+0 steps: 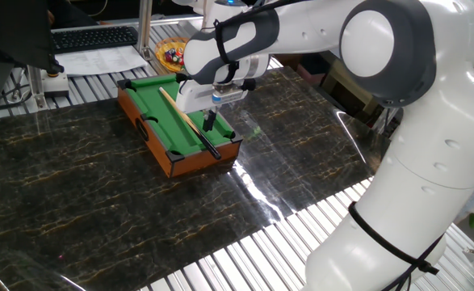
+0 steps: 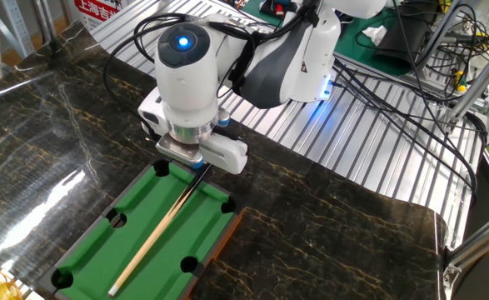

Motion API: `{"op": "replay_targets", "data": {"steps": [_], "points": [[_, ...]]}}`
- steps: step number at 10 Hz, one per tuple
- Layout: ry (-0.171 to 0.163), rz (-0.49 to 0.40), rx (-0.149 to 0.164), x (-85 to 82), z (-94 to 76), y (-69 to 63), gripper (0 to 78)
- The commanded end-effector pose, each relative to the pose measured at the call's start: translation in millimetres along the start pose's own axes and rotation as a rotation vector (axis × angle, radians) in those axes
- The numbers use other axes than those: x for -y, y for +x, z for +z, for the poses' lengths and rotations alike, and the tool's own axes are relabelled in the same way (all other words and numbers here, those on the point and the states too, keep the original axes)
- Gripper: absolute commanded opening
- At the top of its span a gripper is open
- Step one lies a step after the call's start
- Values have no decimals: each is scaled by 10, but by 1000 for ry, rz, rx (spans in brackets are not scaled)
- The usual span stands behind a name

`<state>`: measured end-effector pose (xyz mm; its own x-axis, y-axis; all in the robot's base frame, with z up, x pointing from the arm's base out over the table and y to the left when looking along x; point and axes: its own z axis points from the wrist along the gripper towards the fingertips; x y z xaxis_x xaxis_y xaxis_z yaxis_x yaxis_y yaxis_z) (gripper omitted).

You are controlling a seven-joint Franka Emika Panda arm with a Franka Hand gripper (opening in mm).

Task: Hit the pool ball

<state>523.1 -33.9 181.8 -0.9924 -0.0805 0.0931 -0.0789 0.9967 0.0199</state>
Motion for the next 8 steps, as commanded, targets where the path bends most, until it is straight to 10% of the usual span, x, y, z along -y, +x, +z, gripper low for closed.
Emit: {"op": "replay_targets", "data": {"steps": [1,8], "points": [[96,40,3,-425,-423,-7,11],[35,42,27,-369,-594,-8,11]]}}
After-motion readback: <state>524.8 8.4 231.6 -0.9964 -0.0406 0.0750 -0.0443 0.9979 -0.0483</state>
